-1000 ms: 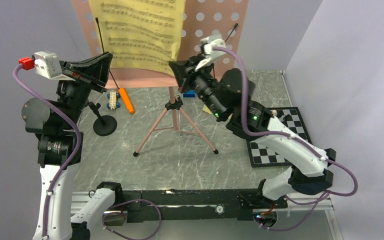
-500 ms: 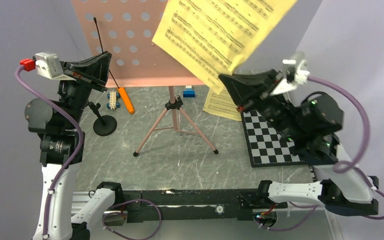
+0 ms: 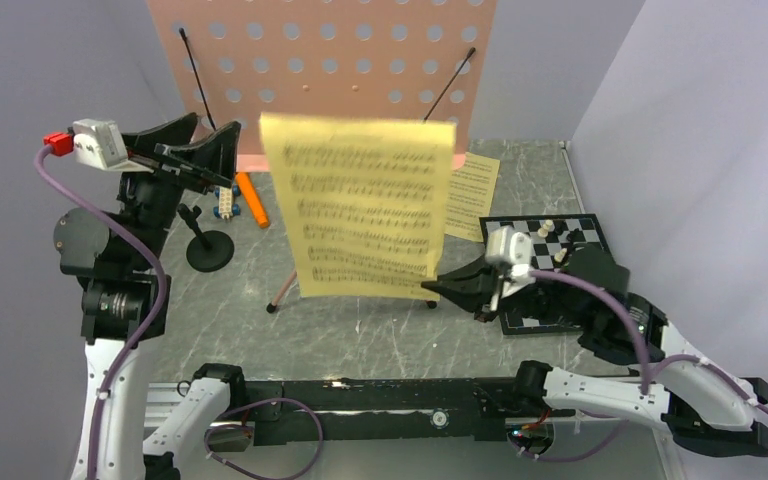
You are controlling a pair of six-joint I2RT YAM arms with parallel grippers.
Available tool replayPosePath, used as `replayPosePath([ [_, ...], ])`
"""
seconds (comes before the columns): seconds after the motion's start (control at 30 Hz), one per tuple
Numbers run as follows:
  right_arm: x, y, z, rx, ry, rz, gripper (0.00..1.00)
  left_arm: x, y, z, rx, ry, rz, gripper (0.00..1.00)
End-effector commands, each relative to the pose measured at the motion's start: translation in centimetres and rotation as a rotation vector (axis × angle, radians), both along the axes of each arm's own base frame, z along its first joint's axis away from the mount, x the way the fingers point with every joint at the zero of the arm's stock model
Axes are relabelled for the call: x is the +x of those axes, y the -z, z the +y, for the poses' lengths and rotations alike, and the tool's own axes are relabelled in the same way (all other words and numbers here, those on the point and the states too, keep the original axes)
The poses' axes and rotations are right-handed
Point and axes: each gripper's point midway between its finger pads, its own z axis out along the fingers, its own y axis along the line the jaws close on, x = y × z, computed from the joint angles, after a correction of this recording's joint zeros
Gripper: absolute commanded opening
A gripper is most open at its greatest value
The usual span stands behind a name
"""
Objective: Pack up the instrument practice props
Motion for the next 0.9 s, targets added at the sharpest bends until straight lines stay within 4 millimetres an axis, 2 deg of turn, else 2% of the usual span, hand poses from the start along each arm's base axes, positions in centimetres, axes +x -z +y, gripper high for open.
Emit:
replayPosePath([
  [0.0, -0.5, 5.6, -0.3, -0.115, -0.010, 0.083, 0.00, -1.5, 0.6, 0.5, -0.019, -0.018, 0.012, 0.86],
  [0.07, 0.3, 8.2, -0.8, -0.134, 0.056, 0.138, 0.00, -2.2, 1.2, 0.9, -0.034, -0.034, 0.021, 0.91],
  [0.13, 2.3, 10.9, -1.8, -0.145, 0.203, 0.220, 0.00, -3.0, 2.2, 1.4, -0.062, -0.050, 0.031, 0.93],
  [0.23, 5.5, 13.3, -4.4, -0.138, 0.482, 0.333, 0.00, -3.7, 3.6, 2.2, -0.105, -0.080, 0.047, 0.94],
  [0.3, 7.4, 14.0, -6.7, -0.092, 0.676, 0.392, 0.00, -4.0, 4.4, 2.6, -0.131, -0.092, 0.063, 0.94],
  [0.4, 9.3, 13.7, -9.8, -0.002, 0.895, 0.421, 0.00, -3.9, 5.7, 2.7, -0.152, -0.096, 0.097, 0.93],
  [0.53, 11.2, 12.1, -12.7, 0.064, 1.107, 0.376, 0.00, -3.9, 7.1, 2.8, -0.186, -0.093, 0.133, 0.93],
  [0.73, 15.2, 11.3, -14.0, 0.004, 1.284, 0.346, 0.00, -3.4, 9.7, 2.7, -0.216, -0.091, 0.193, 0.93],
  [0.87, 19.3, 10.3, -15.2, 0.075, 1.301, 0.420, 0.00, -3.4, 11.0, 2.9, -0.233, -0.097, 0.213, 0.93],
])
